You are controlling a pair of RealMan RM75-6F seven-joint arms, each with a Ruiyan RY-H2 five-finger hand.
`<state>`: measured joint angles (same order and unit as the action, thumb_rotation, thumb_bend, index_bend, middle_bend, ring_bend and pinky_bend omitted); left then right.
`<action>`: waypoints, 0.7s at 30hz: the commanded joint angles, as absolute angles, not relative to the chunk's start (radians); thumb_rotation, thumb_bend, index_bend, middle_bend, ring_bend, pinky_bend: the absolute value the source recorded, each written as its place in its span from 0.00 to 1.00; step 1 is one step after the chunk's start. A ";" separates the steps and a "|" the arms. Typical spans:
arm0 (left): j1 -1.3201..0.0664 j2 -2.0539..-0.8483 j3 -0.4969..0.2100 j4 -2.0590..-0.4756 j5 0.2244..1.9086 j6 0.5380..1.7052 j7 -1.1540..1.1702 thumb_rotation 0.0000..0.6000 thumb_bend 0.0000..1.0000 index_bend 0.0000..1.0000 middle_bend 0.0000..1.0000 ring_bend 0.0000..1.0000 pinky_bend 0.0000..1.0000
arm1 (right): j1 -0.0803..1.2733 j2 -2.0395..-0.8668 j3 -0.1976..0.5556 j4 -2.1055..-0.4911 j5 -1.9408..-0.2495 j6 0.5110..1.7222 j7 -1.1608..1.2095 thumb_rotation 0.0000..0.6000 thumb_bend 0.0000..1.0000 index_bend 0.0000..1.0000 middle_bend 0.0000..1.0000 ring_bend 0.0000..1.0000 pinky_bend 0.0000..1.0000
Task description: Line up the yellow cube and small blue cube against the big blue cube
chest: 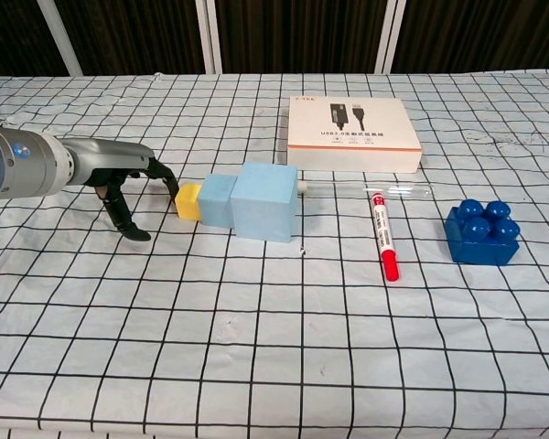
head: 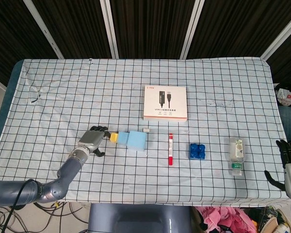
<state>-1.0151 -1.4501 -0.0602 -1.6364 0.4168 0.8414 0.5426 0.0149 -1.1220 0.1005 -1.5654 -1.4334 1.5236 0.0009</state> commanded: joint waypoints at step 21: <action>-1.038 -1.453 -0.050 -1.635 0.396 0.866 0.558 1.00 0.26 0.26 0.07 0.00 0.00 | 0.012 -1.118 0.101 -1.568 -1.434 1.528 0.005 1.00 0.22 0.00 0.04 0.00 0.11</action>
<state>-1.0380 -1.4573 -0.0523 -1.6322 0.3978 0.8615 0.5554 0.0124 -1.1178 0.1013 -1.5679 -1.4340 1.5277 0.0054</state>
